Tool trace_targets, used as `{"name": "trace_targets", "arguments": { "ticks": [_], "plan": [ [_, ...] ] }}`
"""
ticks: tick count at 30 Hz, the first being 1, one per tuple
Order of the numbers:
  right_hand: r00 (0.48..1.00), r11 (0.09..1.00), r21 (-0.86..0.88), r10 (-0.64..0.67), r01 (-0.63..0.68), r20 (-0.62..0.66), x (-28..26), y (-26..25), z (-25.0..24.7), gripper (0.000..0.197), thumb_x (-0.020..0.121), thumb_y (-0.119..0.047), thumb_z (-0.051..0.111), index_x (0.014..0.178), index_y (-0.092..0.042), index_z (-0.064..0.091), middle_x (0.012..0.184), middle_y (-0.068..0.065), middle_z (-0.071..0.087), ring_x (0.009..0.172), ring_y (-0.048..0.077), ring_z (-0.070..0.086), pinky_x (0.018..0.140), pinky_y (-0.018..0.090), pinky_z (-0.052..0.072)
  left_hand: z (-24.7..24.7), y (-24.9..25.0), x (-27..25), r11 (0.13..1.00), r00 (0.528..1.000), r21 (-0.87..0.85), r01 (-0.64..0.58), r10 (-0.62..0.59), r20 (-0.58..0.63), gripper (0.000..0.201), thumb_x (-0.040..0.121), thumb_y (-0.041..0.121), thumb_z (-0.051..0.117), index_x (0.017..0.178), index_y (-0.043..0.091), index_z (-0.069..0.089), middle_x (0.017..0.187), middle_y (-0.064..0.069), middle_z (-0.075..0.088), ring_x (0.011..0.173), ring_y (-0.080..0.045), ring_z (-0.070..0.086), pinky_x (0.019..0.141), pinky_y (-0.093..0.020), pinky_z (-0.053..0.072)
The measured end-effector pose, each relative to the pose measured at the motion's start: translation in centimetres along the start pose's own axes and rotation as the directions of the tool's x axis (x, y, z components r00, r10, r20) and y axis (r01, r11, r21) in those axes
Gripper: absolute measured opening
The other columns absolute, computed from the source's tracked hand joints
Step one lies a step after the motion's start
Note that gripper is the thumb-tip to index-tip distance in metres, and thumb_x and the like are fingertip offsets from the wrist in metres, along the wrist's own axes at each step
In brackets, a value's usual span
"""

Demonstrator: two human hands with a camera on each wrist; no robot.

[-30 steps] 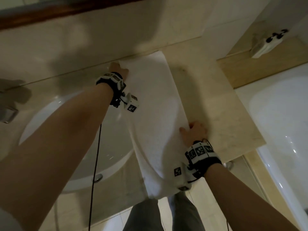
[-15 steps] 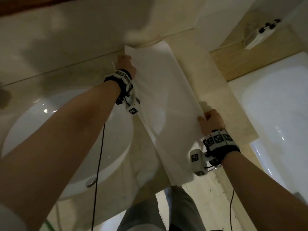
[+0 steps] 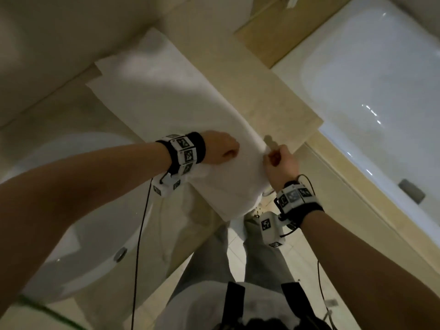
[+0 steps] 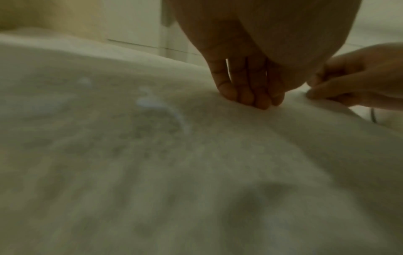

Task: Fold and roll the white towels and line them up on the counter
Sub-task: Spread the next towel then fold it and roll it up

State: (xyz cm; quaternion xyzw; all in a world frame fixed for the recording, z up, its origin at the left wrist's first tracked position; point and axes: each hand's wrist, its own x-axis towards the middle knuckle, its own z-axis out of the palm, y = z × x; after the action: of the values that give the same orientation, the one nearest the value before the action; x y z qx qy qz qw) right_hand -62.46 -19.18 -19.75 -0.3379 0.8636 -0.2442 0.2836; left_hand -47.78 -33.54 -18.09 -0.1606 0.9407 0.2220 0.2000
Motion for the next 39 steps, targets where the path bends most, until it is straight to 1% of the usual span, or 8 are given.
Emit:
{"name": "trace_targets", "arguments": {
  "ticks": [6, 13, 17, 22, 28, 32, 35, 39],
  "plan": [
    [0.972, 0.957, -0.219, -0.156, 0.192, 0.174, -5.1, 3.0, 0.0, 0.029, 0.096, -0.035, 0.044, 0.078, -0.014, 0.052, 0.065, -0.001, 0.051, 0.069, 0.025, 0.054, 0.064, 0.027, 0.041, 0.8, 5.7, -0.3, 0.926, 0.948, 0.244, -0.288, 0.239, 0.213, 0.034, 0.097, 0.037, 0.036, 0.102, 0.015, 0.062, 0.106, -0.003, 0.061, 0.094, -0.024, 0.058, 0.082, -0.033, 0.045],
    [0.841, 0.974, -0.185, -0.008, 0.128, 0.540, -8.3, 9.0, 3.8, 0.060, 0.085, -0.022, 0.056, 0.140, -0.027, 0.032, 0.142, 0.001, 0.044, 0.128, 0.022, 0.045, 0.107, 0.034, 0.039, 2.2, 8.3, -0.5, 0.861, 0.881, 0.333, -0.385, 0.235, 0.411, 0.035, 0.092, 0.046, 0.044, 0.103, 0.016, 0.058, 0.108, -0.001, 0.056, 0.090, -0.022, 0.058, 0.075, -0.031, 0.046],
    [0.949, 0.995, 0.098, -0.045, 0.015, 0.311, -8.0, 9.3, 5.6, 0.077, 0.073, -0.025, 0.069, 0.140, -0.027, 0.032, 0.142, 0.003, 0.040, 0.131, 0.022, 0.038, 0.109, 0.041, 0.037, 2.1, 8.4, -0.6, 0.859, 0.858, 0.352, -0.371, 0.172, 0.483, 0.029, 0.091, 0.042, 0.050, 0.105, 0.016, 0.055, 0.112, -0.001, 0.054, 0.094, -0.022, 0.057, 0.077, -0.030, 0.042],
    [0.901, 0.980, -0.056, -0.150, 0.188, 0.408, -7.6, 8.4, 4.2, 0.032, 0.083, -0.021, 0.066, 0.113, -0.013, 0.058, 0.118, 0.009, 0.057, 0.112, 0.027, 0.048, 0.100, 0.037, 0.041, 2.2, 9.2, -1.0, 0.844, 0.817, 0.376, -0.382, 0.118, 0.565, 0.024, 0.092, 0.031, 0.049, 0.109, 0.014, 0.052, 0.114, -0.003, 0.055, 0.094, -0.024, 0.057, 0.072, -0.029, 0.038],
    [0.704, 0.730, -0.412, -0.130, 0.544, 0.699, -8.2, 7.8, 3.3, 0.026, 0.090, -0.041, 0.050, 0.105, -0.021, 0.057, 0.099, 0.003, 0.066, 0.092, 0.023, 0.061, 0.086, 0.031, 0.048, 2.3, 10.9, -1.4, 0.747, 0.672, 0.359, -0.559, 0.154, 0.724, 0.035, 0.092, 0.017, 0.047, 0.127, 0.014, 0.043, 0.126, -0.007, 0.049, 0.096, -0.029, 0.057, 0.071, -0.033, 0.039],
    [0.394, 0.936, -0.243, 0.129, 0.255, 0.910, -8.8, 7.3, 2.9, 0.020, 0.085, -0.043, 0.062, 0.085, -0.023, 0.060, 0.076, -0.002, 0.069, 0.064, 0.010, 0.057, 0.065, 0.019, 0.048, 2.6, 11.2, -1.8, 0.775, 0.616, 0.312, -0.549, 0.123, 0.778, 0.022, 0.090, 0.020, 0.051, 0.111, 0.013, 0.050, 0.115, -0.009, 0.056, 0.084, -0.026, 0.051, 0.070, -0.032, 0.039],
    [0.582, 0.993, -0.109, 0.065, 0.042, 0.810, -6.6, 7.3, 1.5, 0.025, 0.089, -0.042, 0.057, 0.070, -0.025, 0.057, 0.062, -0.008, 0.062, 0.056, 0.007, 0.055, 0.072, 0.025, 0.050, 1.5, 10.2, -1.9, 0.898, 0.692, 0.238, -0.370, 0.095, 0.716, 0.026, 0.095, 0.032, 0.046, 0.111, 0.013, 0.054, 0.110, -0.007, 0.059, 0.087, -0.024, 0.052, 0.079, -0.032, 0.041],
    [0.849, 0.983, 0.147, 0.017, -0.111, 0.528, -2.7, 4.3, -1.7, 0.037, 0.095, -0.031, 0.047, 0.063, -0.014, 0.058, 0.041, -0.003, 0.054, 0.036, 0.012, 0.048, 0.054, 0.026, 0.049, -1.2, 5.6, 0.0, 0.991, 0.934, 0.130, -0.025, -0.023, 0.357, 0.026, 0.099, 0.030, 0.037, 0.106, 0.013, 0.056, 0.107, -0.008, 0.060, 0.093, -0.026, 0.055, 0.084, -0.033, 0.041]
  ]
}}
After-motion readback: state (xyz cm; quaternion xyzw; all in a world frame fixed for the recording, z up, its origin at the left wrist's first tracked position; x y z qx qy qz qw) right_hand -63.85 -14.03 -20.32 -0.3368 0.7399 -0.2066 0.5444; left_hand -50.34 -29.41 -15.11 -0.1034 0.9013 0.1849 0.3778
